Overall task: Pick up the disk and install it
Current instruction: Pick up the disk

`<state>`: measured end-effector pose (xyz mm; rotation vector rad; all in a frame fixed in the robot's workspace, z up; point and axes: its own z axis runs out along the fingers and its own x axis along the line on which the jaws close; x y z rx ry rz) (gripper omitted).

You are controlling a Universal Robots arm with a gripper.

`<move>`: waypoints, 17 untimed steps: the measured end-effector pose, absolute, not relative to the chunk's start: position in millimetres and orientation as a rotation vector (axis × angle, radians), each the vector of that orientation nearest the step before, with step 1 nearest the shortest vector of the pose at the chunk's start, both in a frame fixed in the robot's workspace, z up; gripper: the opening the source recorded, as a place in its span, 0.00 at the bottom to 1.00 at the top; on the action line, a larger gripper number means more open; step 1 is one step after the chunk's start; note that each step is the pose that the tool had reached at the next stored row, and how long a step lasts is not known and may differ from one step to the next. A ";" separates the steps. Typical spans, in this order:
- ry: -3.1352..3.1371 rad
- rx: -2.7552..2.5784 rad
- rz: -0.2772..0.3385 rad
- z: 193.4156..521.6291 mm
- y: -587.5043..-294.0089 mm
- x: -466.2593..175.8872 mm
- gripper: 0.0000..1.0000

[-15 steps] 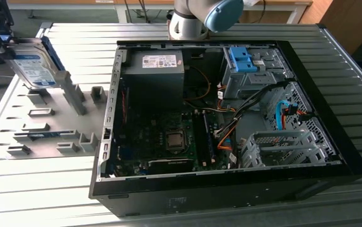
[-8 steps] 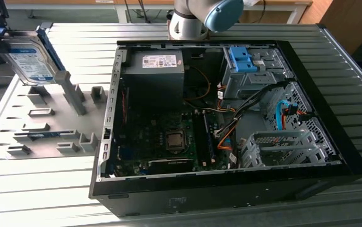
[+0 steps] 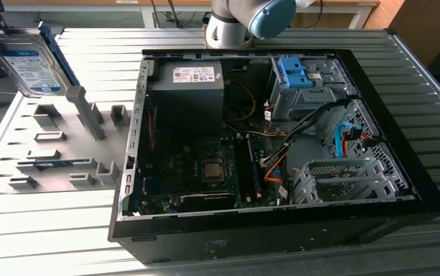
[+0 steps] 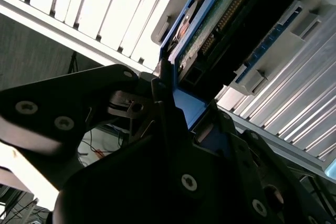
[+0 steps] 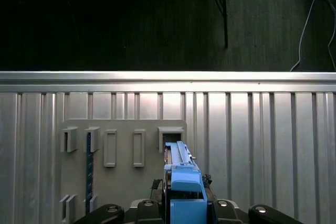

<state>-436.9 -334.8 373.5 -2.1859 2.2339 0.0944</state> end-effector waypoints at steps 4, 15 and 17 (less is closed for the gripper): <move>2.234 -2.186 0.094 378.8 -334.7 -437.0 0.36; 2.234 -2.186 0.094 387.5 -334.3 -437.0 0.36; 2.234 -2.186 0.094 390.0 -334.3 -437.0 0.36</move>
